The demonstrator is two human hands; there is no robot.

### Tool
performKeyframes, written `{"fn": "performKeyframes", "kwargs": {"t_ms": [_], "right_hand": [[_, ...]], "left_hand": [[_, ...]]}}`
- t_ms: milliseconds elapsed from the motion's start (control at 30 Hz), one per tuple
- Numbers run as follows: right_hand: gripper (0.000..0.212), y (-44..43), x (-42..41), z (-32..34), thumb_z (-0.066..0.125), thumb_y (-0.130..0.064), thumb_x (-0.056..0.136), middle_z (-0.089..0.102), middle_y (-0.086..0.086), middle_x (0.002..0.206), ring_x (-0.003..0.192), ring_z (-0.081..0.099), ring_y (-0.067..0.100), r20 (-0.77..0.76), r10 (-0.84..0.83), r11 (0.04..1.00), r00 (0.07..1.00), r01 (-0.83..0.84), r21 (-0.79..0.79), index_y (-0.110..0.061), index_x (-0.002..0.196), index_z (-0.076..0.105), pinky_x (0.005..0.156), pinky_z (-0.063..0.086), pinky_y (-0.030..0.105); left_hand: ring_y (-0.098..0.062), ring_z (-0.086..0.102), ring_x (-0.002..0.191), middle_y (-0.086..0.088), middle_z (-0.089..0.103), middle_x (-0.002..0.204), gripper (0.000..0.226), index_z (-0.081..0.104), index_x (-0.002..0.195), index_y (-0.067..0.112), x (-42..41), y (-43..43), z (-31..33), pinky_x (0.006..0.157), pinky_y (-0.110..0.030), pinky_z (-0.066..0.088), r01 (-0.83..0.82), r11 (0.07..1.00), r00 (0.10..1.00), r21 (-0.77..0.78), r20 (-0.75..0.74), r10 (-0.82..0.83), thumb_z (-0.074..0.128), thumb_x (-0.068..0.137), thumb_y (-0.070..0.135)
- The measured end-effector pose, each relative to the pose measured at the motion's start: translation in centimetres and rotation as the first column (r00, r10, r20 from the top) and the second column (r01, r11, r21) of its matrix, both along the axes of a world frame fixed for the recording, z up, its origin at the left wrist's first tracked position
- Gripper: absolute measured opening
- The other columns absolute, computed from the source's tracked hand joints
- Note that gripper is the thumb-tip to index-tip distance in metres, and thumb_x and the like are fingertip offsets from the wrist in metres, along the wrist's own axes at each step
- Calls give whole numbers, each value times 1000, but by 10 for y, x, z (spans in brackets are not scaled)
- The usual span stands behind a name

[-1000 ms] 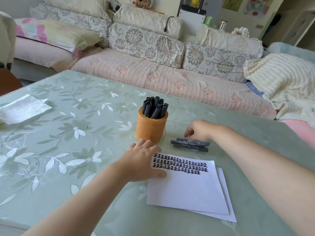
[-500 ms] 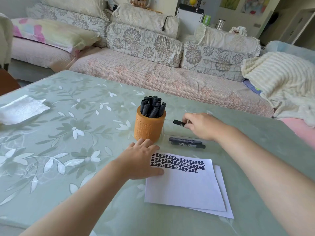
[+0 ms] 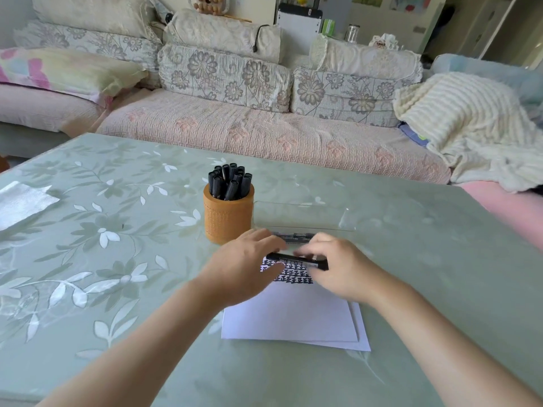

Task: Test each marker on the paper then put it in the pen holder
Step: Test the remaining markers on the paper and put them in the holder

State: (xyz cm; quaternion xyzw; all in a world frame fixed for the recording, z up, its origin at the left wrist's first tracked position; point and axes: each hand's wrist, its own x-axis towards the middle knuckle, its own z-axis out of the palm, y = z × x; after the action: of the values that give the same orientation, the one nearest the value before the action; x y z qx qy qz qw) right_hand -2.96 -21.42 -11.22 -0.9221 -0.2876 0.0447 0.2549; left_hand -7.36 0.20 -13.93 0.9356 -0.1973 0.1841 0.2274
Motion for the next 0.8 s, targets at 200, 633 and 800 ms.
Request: {"fn": "performKeyframes", "kwargs": {"t_ms": [200, 633, 800], "right_hand": [[38, -6, 2, -1, 79, -9, 77, 69, -12, 86, 68, 61, 3, -118, -91, 919, 989, 130, 373, -35, 103, 69, 66, 49, 18], [13, -5, 7, -1, 45, -24, 104, 56, 4, 67, 57, 61, 26, -360, -60, 738, 931, 284, 613, -21, 107, 57, 58, 51, 31], [21, -13, 8, -7, 41, -36, 103, 53, -8, 68, 62, 48, 10, -147, -106, 987, 983, 121, 101, -30, 111, 60, 61, 37, 28]], "left_hand": [[-6, 52, 87, 16, 55, 91, 15, 65, 102, 30, 7, -7, 0, 67, -26, 47, -24, 999, 1000, -35, -21, 23, 62, 88, 33], [-3, 55, 76, 18, 59, 82, 29, 63, 88, 33, 6, -30, 6, 60, -27, 50, -3, 999, 1000, -47, -7, 2, 42, 89, 51], [-2, 53, 91, 15, 54, 101, 22, 56, 114, 25, 9, -20, 7, 72, -25, 51, -74, 992, 993, -102, 86, 83, 58, 92, 29]]}}
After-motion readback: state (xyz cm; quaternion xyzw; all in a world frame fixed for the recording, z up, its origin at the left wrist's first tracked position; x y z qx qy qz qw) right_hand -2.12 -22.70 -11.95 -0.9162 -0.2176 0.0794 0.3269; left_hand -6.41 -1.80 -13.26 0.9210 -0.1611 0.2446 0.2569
